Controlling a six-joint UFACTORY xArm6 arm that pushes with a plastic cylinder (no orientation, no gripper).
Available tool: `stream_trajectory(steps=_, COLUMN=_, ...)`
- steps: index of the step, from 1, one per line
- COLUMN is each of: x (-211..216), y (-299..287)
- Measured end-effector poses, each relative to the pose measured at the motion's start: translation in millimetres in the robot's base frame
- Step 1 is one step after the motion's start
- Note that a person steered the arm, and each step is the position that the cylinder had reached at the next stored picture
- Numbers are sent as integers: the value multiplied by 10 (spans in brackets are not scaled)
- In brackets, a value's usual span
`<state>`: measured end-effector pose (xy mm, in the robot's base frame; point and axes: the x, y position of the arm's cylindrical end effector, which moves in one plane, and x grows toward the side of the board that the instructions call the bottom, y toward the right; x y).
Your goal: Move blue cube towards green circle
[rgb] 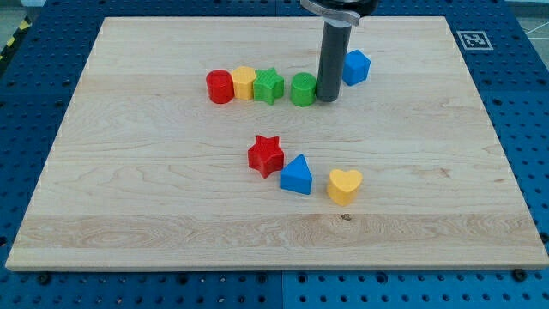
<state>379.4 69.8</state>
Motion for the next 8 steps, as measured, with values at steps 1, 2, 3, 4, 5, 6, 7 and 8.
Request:
stream_trajectory(steps=1, x=0, y=-19)
stream_trajectory(steps=2, x=0, y=-22)
stream_trajectory(steps=3, x=-2, y=-22)
stream_trajectory(steps=4, x=-2, y=-22)
stream_trajectory(steps=5, x=-3, y=409)
stream_trajectory(steps=6, x=22, y=1184)
stream_trajectory(steps=7, x=-87, y=1590)
stream_trajectory(steps=8, x=-408, y=1565)
